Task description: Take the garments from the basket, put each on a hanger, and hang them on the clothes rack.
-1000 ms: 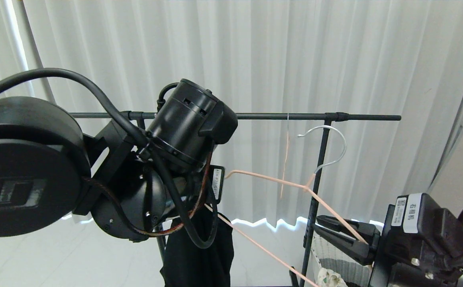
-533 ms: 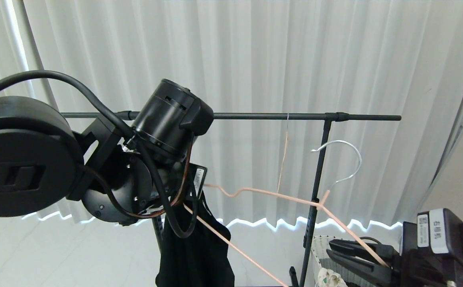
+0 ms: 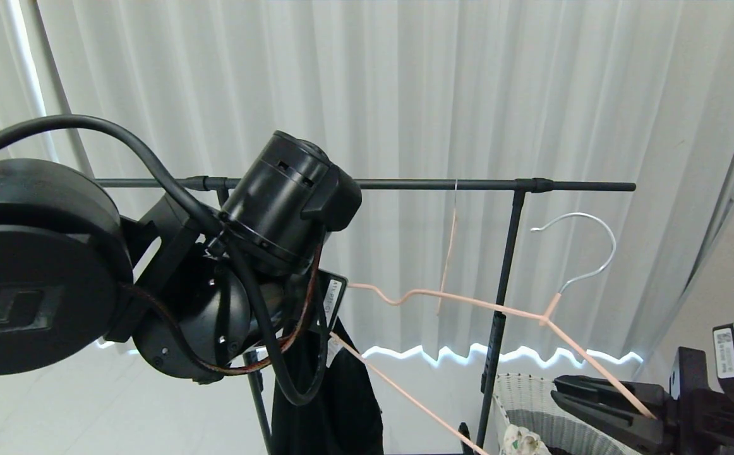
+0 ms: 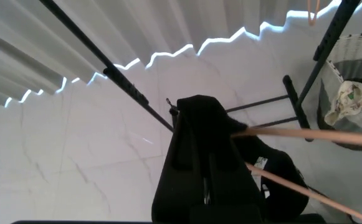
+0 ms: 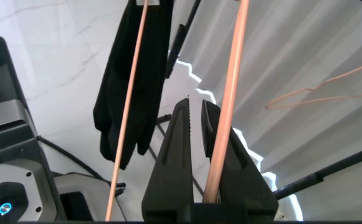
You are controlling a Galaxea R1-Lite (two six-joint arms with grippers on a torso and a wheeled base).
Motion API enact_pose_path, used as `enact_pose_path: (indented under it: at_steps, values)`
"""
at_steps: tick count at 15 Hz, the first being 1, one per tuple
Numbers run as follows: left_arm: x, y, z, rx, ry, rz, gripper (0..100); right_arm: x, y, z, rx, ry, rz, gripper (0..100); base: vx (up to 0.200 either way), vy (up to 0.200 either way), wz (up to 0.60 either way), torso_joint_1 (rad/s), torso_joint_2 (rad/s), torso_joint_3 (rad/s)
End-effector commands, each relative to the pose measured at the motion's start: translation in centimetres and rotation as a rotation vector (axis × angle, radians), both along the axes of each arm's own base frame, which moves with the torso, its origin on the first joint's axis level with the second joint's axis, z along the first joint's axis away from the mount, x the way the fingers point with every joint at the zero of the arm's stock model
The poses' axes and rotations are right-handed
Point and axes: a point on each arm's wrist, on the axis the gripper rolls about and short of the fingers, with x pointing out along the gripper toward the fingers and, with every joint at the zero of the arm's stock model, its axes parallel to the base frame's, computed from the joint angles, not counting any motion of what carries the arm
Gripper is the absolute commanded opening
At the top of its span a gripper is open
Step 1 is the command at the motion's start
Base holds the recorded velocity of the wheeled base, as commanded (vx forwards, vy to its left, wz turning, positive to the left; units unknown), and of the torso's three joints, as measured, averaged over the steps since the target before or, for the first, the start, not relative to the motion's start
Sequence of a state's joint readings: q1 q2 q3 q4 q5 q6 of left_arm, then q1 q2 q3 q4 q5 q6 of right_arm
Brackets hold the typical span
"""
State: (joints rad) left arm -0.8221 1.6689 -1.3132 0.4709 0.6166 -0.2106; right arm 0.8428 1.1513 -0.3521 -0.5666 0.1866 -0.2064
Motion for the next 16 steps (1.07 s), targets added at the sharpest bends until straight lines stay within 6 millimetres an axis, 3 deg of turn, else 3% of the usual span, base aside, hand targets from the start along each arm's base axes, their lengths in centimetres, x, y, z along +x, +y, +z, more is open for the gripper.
enact_pose_path:
  at_steps: [1, 5, 8, 16]
  values:
    - [0.0, 0.0, 0.0, -0.001, -0.002, 0.0, 0, 0.2, -0.2, -0.1, -0.003, 0.002, -0.015, 0, 0.0, 0.0, 0.0, 0.0, 0.0, 0.0]
    - [-0.5, -0.3, 0.3, -0.011, -0.007, -0.018, 0, 0.8, 0.4, 0.1, -0.008, 0.007, -0.018, 0, 0.0, 0.0, 0.0, 0.0, 0.0, 0.0]
    - [-1.3, -1.1, 0.3, -0.017, -0.009, -0.055, 0, 2.2, 2.0, 0.1, -0.027, 0.028, -0.003, 0, 0.0, 0.0, 0.0, 0.0, 0.0, 0.0]
    - [-2.3, -0.9, 1.1, -0.039, 0.007, -0.139, 0, 1.8, 2.1, -0.2, -0.06, 0.116, 0.138, 0, 0.0, 0.0, 0.0, 0.0, 0.0, 0.0]
